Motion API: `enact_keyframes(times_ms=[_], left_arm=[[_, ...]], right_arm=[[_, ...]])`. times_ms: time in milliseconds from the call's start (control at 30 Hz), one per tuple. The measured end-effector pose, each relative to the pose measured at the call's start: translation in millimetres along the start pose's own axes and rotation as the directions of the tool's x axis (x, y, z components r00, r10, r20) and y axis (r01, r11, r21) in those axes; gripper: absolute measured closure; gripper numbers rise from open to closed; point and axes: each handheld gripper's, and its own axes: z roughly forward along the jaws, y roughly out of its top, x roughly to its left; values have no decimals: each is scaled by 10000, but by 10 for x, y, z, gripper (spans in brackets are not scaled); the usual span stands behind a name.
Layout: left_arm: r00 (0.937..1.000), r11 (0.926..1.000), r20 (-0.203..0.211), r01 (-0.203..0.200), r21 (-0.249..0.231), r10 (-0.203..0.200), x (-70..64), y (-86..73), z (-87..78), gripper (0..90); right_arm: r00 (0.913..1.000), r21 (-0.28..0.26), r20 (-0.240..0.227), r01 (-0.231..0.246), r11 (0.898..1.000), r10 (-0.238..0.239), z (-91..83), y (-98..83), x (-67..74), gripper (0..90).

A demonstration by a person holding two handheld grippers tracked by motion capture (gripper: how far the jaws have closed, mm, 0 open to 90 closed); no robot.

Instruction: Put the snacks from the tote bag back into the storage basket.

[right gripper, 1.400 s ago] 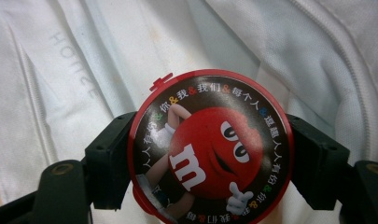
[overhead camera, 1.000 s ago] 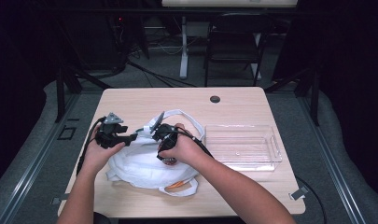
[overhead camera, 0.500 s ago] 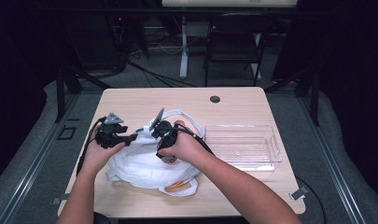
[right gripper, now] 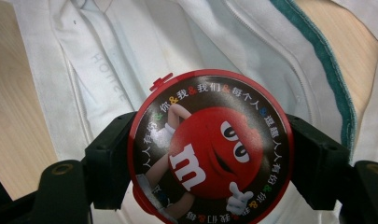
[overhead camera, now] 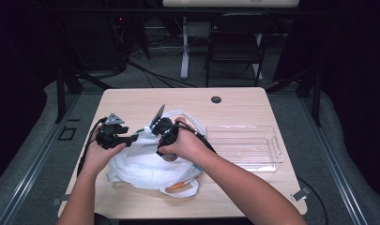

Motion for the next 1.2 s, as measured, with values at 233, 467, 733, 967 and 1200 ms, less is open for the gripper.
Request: enact_keyframes(times_ms=[233,467,733,967,1200], left_arm=[[10000,10000,8,25,-13,-25,2,-3,-1,449],[10000,10000,8,30,-20,-30,4,-4,-2,449],[10000,10000,13,35,-13,-35,6,-5,0,449],[10000,10000,4,57,-35,-57,10,-13,7,449],[10000,10000,4,70,5,-70,11,-13,7,450]], right_arm=[[10000,21,25,71,10000,-71,-63,37,4,248],[9999,8,-85,83,10000,-83,-111,63,10,248],[9999,-50,-116,95,9999,-96,-176,87,28,248],[9997,-69,-149,173,9998,-174,-216,90,44,249],[9997,-116,-80,238,9996,-239,-279,72,33,249]])
